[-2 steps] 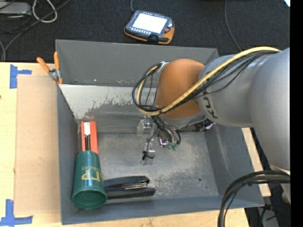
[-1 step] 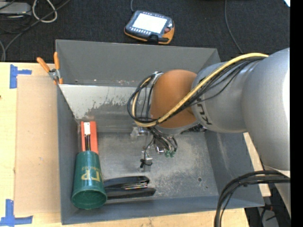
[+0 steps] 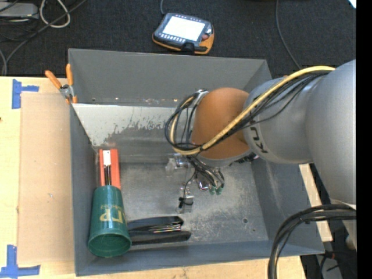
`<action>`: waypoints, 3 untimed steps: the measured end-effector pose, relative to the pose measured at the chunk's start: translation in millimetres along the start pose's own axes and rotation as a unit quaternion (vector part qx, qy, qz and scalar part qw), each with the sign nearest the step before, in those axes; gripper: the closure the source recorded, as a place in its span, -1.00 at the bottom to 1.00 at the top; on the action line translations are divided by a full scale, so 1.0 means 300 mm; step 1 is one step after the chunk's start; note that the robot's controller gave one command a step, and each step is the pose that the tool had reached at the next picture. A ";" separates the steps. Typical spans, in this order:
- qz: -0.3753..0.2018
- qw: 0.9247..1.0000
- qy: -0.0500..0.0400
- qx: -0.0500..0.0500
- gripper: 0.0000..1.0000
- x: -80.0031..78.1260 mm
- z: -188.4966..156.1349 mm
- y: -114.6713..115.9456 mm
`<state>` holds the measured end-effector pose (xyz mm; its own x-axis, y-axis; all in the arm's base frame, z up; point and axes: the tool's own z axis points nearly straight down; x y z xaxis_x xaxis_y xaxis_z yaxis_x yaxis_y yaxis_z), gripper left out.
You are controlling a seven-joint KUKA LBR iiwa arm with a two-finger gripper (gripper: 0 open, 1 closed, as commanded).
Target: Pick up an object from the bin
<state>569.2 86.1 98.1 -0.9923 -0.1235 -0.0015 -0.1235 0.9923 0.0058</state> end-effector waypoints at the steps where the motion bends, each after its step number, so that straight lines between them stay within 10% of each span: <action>1: -0.130 0.992 -0.001 0.000 -1.00 0.026 -0.139 -0.022; 2: -0.023 1.000 0.007 0.001 -1.00 0.220 0.109 -0.090; 3: -0.093 0.996 -0.005 0.000 -1.00 0.223 -0.004 -0.174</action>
Offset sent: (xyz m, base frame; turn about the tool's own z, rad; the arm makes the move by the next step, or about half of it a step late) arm -0.0581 -0.0339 -0.0281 -0.0498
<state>509.4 26.0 98.8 -0.9523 -0.3050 -0.0130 -0.3051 0.9523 0.0050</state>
